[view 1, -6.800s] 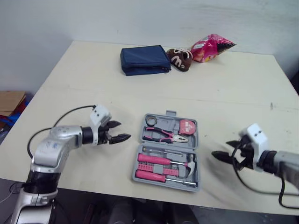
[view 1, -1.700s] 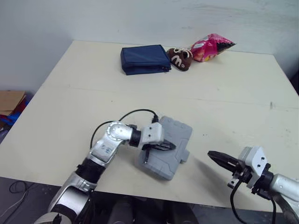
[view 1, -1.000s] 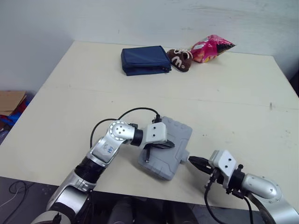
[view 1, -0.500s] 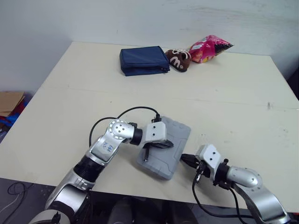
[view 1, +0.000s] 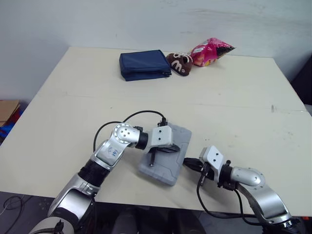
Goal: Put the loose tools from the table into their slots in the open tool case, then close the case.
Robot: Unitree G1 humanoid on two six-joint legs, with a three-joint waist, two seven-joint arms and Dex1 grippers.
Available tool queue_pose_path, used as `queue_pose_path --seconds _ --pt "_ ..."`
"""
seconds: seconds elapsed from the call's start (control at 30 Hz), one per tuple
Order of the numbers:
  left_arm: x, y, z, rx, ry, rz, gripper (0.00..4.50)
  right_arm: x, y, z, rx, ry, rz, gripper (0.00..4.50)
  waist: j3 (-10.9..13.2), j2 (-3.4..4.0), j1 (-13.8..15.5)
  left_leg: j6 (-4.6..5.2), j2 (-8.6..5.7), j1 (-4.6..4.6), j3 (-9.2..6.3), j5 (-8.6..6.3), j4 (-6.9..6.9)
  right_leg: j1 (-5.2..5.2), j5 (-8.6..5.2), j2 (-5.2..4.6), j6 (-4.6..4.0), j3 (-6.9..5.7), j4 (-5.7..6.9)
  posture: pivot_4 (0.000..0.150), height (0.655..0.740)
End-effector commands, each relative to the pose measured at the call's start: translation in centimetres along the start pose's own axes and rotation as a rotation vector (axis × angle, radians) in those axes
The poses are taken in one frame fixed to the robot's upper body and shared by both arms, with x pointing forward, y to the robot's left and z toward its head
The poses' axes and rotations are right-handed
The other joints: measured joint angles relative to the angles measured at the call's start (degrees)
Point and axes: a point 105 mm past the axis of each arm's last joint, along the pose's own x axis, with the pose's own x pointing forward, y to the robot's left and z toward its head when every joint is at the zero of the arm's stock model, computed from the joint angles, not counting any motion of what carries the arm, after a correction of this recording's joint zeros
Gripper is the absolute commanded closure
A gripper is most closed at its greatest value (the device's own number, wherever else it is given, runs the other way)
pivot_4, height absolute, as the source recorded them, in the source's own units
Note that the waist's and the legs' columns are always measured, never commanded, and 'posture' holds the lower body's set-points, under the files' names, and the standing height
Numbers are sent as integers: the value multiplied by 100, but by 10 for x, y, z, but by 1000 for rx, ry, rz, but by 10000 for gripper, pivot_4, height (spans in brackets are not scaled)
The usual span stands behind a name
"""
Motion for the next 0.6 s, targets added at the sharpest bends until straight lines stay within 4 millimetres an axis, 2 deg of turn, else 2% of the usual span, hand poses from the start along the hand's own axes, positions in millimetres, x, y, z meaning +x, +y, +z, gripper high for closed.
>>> queue_pose_path --seconds 0.03,0.1,0.13,0.23,0.3,0.33,0.4,0.43,0.47,0.6 --pt "-9 -2 -17 -31 -52 54 44834 -23 -9 21 -95 -45 -8 45000 4 14 25 2 0 0 -1 -4 0 3 0 -2 0 -1 -7 1500 7400" --pt "-34 5 14 109 -263 132 44834 -48 -14 23 -128 -19 -13 45000 10 39 44 5 -1 -11 -5 -10 0 2 1 -6 1 -5 -23 1500 7400" --pt "-48 9 19 149 -302 189 44834 -60 -17 24 -146 -8 -18 45000 14 45 48 5 -1 -19 -5 -18 0 -1 1 -6 1 -6 -28 1500 7400" --pt "-84 16 13 151 -298 305 44834 -91 -25 28 -187 22 -44 45000 28 43 44 -2 3 -43 -7 -22 2 -15 0 1 1 -19 -42 1500 7400" --pt "-113 19 4 76 -273 389 39600 -113 -34 30 -214 38 -79 45000 31 47 35 -1 4 -45 -6 -22 3 -14 0 3 2 -21 -44 1500 7400" --pt "-127 20 -2 35 -248 431 36288 -123 -38 32 -226 43 -95 41836 32 48 29 2 2 -44 -5 -23 4 -14 -1 2 4 -20 -43 1500 7400" --pt "-150 16 -18 -35 -174 470 26960 -138 -45 34 -251 53 -141 34923 37 43 15 14 2 -41 -4 -30 5 -12 -1 1 5 -18 -41 1500 7400" --pt "-164 13 -29 -66 -117 499 21221 -147 -49 35 -276 59 -168 28789 40 41 18 15 1 -38 -4 -30 5 -9 -1 0 6 -17 -40 1500 7400" --pt "-178 11 -40 -101 -61 530 17624 -155 -52 36 -297 67 -195 25288 42 40 22 15 1 -36 -5 -30 5 -8 -1 0 6 -17 -40 1500 7400" --pt "-225 8 -70 -176 95 688 0 -181 -56 32 -365 131 -221 4506 46 43 48 13 1 -31 -5 -31 1 -7 0 -5 6 -12 -41 1500 7400"
